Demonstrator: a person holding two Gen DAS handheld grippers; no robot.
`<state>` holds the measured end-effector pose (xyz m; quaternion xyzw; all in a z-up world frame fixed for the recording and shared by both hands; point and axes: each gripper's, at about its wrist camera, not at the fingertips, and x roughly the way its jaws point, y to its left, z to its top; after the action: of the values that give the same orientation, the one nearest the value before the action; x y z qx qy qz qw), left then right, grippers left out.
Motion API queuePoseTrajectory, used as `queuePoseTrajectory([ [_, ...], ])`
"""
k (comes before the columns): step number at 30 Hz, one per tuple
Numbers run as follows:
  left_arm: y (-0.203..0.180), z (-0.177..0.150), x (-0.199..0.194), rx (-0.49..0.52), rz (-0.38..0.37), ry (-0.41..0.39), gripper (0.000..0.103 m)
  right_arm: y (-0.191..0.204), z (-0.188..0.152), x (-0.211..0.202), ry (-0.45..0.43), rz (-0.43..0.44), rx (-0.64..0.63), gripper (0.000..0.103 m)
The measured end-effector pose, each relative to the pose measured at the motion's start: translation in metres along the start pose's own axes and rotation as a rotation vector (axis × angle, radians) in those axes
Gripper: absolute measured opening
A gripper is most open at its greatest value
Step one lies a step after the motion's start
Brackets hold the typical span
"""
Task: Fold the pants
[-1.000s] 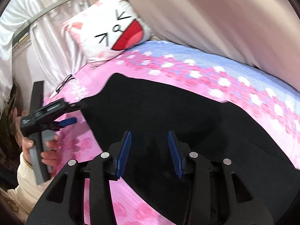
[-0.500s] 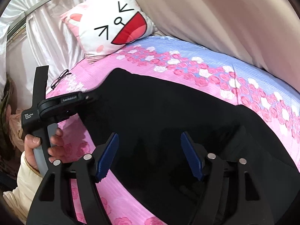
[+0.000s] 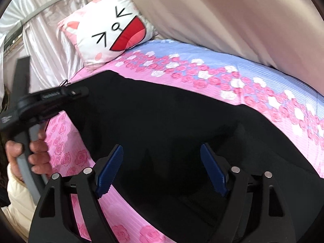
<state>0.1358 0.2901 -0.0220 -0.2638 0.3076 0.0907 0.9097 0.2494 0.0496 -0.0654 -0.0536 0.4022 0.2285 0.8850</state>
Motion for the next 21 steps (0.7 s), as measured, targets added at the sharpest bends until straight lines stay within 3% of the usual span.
queuePoseTrajectory([
  [9,-0.170,-0.029,-0.042,0.354,-0.110,-0.065,0.016,-0.099,-0.032,-0.086,-0.148,-0.102,0.199,0.081],
  [13,-0.251,-0.071,-0.046,0.486,-0.172,-0.050,0.016,-0.152,-0.058,-0.135,-0.216,-0.173,0.305,0.082],
  [21,-0.349,-0.164,-0.029,0.639,-0.263,0.065,0.013,-0.249,-0.140,-0.213,-0.281,-0.303,0.517,0.082],
])
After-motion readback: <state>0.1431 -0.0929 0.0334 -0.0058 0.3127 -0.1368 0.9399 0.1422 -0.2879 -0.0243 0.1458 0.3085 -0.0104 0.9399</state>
